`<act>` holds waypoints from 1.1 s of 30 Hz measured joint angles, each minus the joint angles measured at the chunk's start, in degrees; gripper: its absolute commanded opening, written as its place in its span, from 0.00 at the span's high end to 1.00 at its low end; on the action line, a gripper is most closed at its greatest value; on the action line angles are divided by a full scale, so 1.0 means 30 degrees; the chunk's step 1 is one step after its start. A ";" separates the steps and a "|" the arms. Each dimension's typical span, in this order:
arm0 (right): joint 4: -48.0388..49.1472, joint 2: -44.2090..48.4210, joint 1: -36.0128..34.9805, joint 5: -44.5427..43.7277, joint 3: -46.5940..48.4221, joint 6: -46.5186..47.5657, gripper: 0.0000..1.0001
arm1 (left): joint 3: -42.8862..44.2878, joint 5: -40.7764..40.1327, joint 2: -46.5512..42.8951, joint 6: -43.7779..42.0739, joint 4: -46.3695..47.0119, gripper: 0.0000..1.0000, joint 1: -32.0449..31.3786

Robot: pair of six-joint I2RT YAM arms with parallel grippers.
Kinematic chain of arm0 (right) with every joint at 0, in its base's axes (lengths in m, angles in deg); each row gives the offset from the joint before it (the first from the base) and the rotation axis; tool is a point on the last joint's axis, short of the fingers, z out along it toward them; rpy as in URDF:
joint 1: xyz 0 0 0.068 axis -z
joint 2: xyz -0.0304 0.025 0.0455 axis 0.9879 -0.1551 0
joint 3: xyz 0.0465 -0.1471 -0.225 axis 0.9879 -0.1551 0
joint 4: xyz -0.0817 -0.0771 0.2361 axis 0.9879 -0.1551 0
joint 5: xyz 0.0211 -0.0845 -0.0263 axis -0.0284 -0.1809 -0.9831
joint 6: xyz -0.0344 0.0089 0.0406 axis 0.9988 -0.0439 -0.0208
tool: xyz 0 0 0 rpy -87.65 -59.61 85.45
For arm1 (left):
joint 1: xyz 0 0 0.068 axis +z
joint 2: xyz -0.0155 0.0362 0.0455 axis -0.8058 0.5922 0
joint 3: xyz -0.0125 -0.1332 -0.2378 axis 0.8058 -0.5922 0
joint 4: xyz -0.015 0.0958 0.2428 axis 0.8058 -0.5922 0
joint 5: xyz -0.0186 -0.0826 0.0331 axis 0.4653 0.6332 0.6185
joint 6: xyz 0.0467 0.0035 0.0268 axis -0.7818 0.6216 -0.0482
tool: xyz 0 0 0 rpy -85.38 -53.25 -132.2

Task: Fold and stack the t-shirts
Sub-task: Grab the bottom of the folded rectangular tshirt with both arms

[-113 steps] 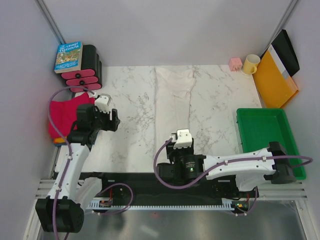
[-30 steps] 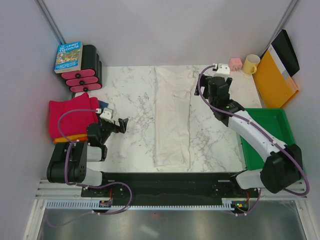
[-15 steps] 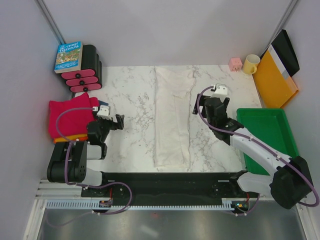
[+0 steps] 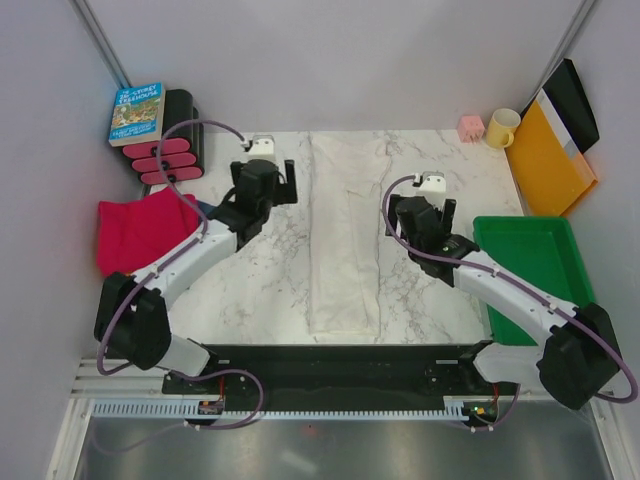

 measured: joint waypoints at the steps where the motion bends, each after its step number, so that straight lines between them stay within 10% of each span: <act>1: -0.0240 -0.0328 -0.0175 -0.0525 0.0197 0.0015 0.02 | 0.0969 -0.0401 0.0211 0.0845 -0.1268 0.00 -0.0750; 5: -0.0852 -0.0896 -0.1202 -0.1953 0.0488 0.0262 0.06 | 0.1137 -0.0670 -0.0423 0.7766 -0.7715 0.02 -0.4299; 7: -0.1013 -0.0860 -0.1392 -0.1989 0.0488 0.0328 0.23 | -0.0969 0.0794 -0.1377 0.9836 -0.9020 0.08 -0.4656; 9: -0.1231 -0.0794 -0.1399 -0.1712 0.0488 0.0444 0.69 | -0.2805 0.1413 -0.2033 1.1191 -1.0258 0.31 -0.5202; 12: -0.1545 -0.0386 -0.1377 -0.0809 0.0364 0.0306 1.00 | -0.3162 0.1858 -0.1872 1.2145 -1.1774 0.53 -0.7417; 19: -0.2106 0.0670 -0.1464 0.2324 -0.0714 -0.1231 0.79 | -0.3184 0.2871 -0.1749 1.2488 -1.1912 0.36 -1.0069; 24: -0.2259 0.1421 -0.2222 0.3636 -0.2011 -0.2011 0.92 | -0.4175 0.3133 -0.2550 1.2932 -1.1839 0.57 -1.0979; 27: -0.2273 0.1829 -0.2470 0.4058 -0.2805 -0.2477 0.97 | -0.4430 0.3249 -0.2572 1.3289 -1.1832 0.97 -1.1781; 33: -0.2404 0.2084 -0.2688 0.4211 -0.3526 -0.3082 0.97 | -0.4437 0.3366 -0.1472 1.3544 -1.1468 0.98 -1.2407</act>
